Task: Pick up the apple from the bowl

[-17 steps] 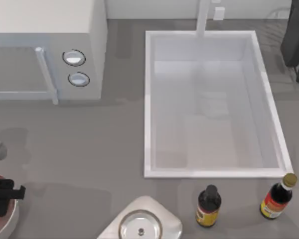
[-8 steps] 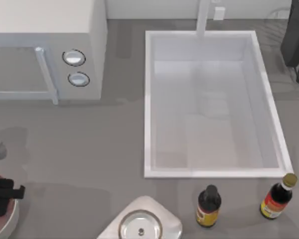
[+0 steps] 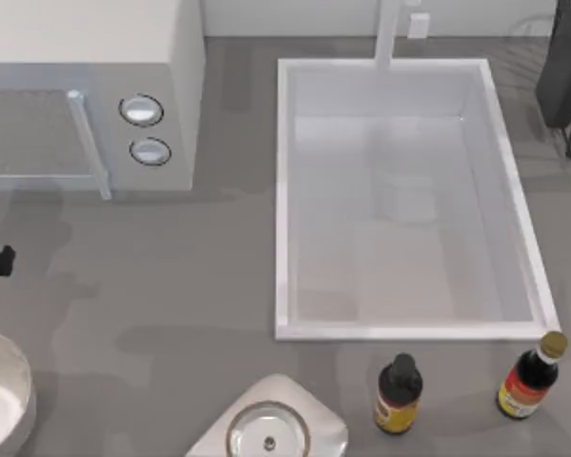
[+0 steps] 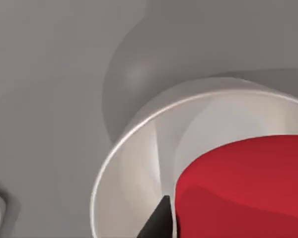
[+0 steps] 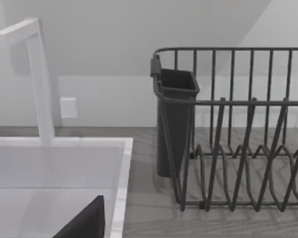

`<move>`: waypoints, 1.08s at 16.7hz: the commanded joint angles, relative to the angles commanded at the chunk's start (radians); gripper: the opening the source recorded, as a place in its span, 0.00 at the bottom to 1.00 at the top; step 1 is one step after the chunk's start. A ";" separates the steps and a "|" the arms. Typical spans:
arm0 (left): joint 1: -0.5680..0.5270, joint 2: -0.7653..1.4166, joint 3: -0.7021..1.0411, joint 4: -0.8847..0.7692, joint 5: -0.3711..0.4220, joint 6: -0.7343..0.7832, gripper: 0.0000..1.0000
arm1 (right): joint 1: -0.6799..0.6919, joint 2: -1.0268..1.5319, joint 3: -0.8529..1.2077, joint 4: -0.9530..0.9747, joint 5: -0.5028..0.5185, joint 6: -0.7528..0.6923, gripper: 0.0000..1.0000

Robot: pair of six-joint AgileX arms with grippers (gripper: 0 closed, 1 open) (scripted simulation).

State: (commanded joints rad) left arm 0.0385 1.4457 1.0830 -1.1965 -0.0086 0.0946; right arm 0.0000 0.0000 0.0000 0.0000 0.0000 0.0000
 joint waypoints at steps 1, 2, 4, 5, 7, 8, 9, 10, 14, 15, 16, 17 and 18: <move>-0.001 -0.003 0.081 -0.088 0.000 -0.001 0.00 | 0.000 0.000 0.000 0.000 0.000 0.000 1.00; -0.003 -0.008 0.160 -0.173 0.000 -0.003 0.00 | 0.000 0.000 0.000 0.000 0.000 0.000 1.00; -0.006 -0.020 0.305 -0.328 0.000 -0.006 0.00 | 0.000 0.000 0.000 0.000 0.000 0.000 1.00; -0.007 -0.028 0.368 -0.393 0.000 -0.008 0.00 | 0.000 0.000 0.000 0.000 0.000 0.000 1.00; -0.009 -0.043 0.467 -0.493 0.000 -0.010 0.00 | 0.000 0.000 0.000 0.000 0.000 0.000 1.00; -0.010 -0.050 0.501 -0.527 0.000 -0.012 0.00 | 0.000 0.000 0.000 0.000 0.000 0.000 1.00; -0.011 -0.055 0.525 -0.551 0.000 -0.012 0.00 | 0.000 0.000 0.000 0.000 0.000 0.000 1.00; -0.011 -0.058 0.538 -0.564 0.000 -0.013 0.00 | 0.000 0.000 0.000 0.000 0.000 0.000 1.00; -0.007 -0.056 0.538 -0.565 -0.001 -0.011 0.00 | 0.000 0.000 0.000 0.000 0.000 0.000 1.00; -0.008 -0.054 0.540 -0.564 -0.001 -0.012 0.00 | 0.000 0.000 0.000 0.000 0.000 0.000 1.00; -0.014 -0.042 0.552 -0.564 -0.001 -0.019 0.00 | 0.000 0.000 0.000 0.000 0.000 0.000 1.00; -0.027 -0.019 0.575 -0.562 -0.001 -0.033 0.00 | 0.000 0.000 0.000 0.000 0.000 0.000 1.00; -0.044 0.014 0.607 -0.561 -0.001 -0.051 0.00 | 0.000 0.000 0.000 0.000 0.000 0.000 1.00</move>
State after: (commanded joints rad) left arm -0.0053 1.4597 1.6901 -1.7572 -0.0093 0.0432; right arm 0.0000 0.0000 0.0000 0.0000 0.0000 0.0000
